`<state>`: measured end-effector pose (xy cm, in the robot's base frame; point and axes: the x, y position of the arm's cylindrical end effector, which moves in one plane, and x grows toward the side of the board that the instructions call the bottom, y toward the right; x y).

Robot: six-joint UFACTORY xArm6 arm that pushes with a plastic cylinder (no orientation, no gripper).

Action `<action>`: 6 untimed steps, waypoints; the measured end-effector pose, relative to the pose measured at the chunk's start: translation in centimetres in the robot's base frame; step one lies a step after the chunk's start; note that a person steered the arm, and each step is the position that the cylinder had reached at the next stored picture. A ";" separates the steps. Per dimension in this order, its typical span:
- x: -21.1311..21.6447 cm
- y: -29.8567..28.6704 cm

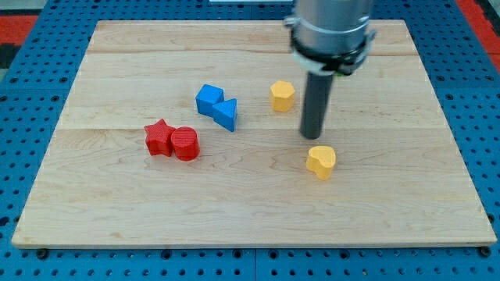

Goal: Tap the arm at the yellow hexagon

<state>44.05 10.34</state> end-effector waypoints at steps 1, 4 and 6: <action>-5.8 1.7; -11.7 -9.8; -8.8 -5.0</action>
